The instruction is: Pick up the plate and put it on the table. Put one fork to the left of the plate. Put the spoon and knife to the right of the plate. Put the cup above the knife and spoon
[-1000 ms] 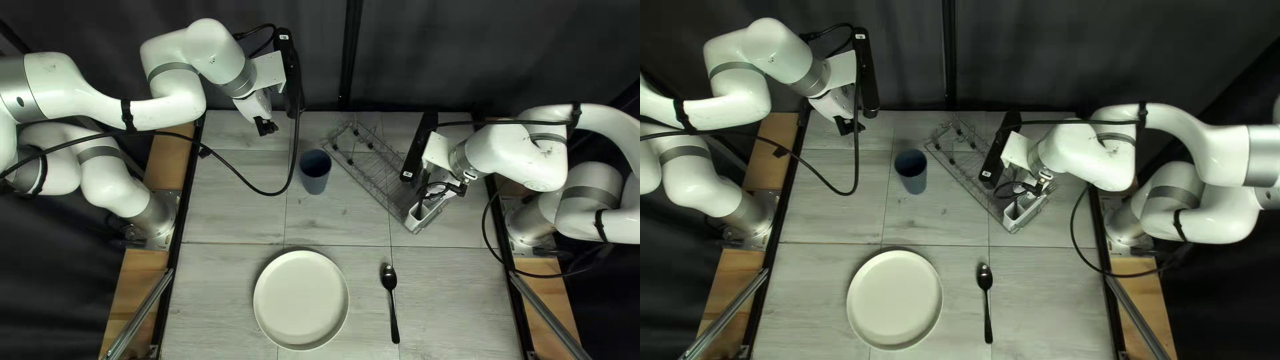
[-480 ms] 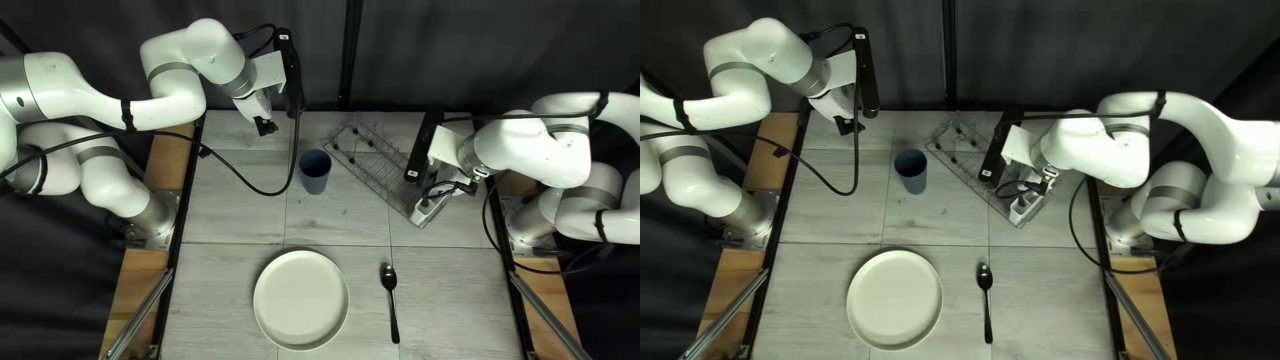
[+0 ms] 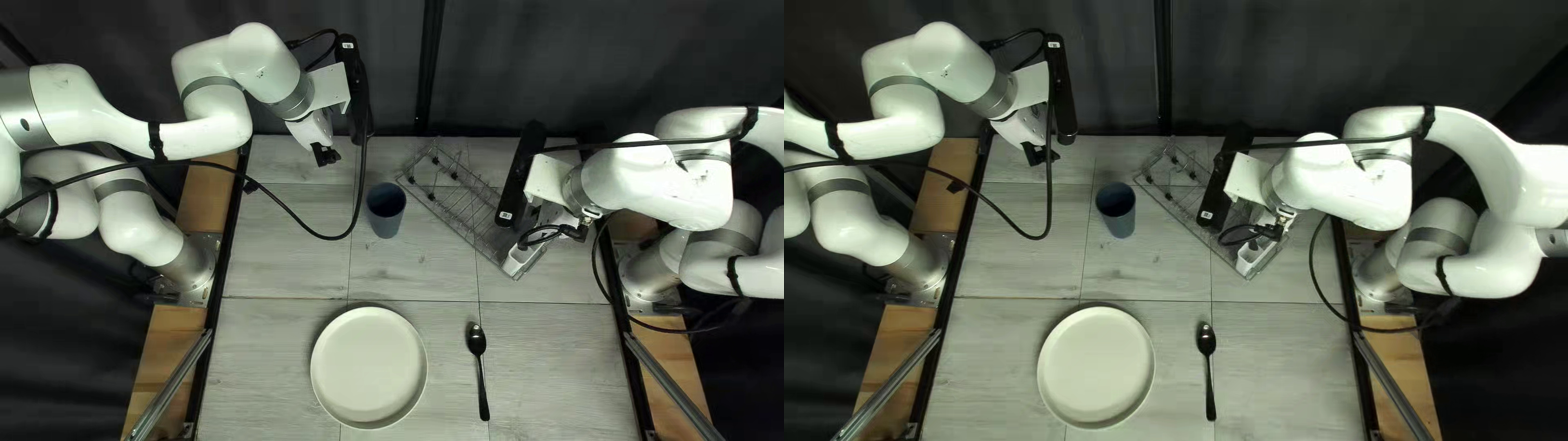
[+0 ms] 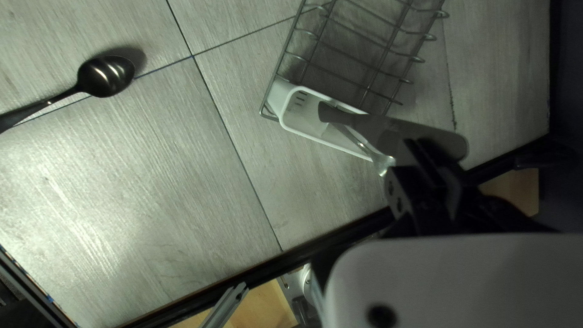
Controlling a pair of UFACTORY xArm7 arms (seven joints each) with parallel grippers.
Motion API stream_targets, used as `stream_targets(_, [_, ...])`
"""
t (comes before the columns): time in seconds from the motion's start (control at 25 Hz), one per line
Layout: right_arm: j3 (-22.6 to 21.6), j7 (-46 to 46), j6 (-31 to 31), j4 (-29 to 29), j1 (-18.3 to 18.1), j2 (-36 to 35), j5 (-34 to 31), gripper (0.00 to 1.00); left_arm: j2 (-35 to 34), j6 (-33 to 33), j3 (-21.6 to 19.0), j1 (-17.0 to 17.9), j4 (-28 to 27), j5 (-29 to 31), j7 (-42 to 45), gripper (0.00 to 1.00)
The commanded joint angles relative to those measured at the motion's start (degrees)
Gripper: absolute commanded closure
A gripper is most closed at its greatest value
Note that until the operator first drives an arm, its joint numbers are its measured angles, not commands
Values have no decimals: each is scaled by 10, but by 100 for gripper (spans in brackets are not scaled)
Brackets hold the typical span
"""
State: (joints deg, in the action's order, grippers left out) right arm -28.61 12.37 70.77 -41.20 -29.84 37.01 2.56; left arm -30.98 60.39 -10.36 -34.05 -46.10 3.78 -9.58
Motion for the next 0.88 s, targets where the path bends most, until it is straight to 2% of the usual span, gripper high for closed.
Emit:
stream_targets(0.04, [0,1,-36,43,9,11,13,97,0,0,0,0,0,0,0,0])
stream_targets(0.12, [-1,1,-50,63,14,15,18,90,0,0,0,0,0,0,0,0])
stream_targets(0.2, [1,-2,-61,77,18,19,23,93,0,0,0,0,0,0,0,0])
stream_targets(0.4, [5,-6,-70,89,21,19,28,91,0,0,0,0,0,0,0,0])
stream_targets(0.44, [5,-6,-69,87,20,18,28,63,0,0,0,0,0,0,0,0])
stream_targets(0.48, [6,-7,-69,87,21,20,28,10,0,0,0,0,0,0,0,0])
stream_targets(0.52, [7,-9,-66,86,21,22,27,0,0,0,0,0,0,0,0,0])
stream_targets(0.68, [13,-18,-56,75,20,25,22,0,0,0,0,0,0,0,0,0])
stream_targets(0.88, [15,-34,-43,32,5,-15,5,0,0,0,0,0,0,0,0,0])
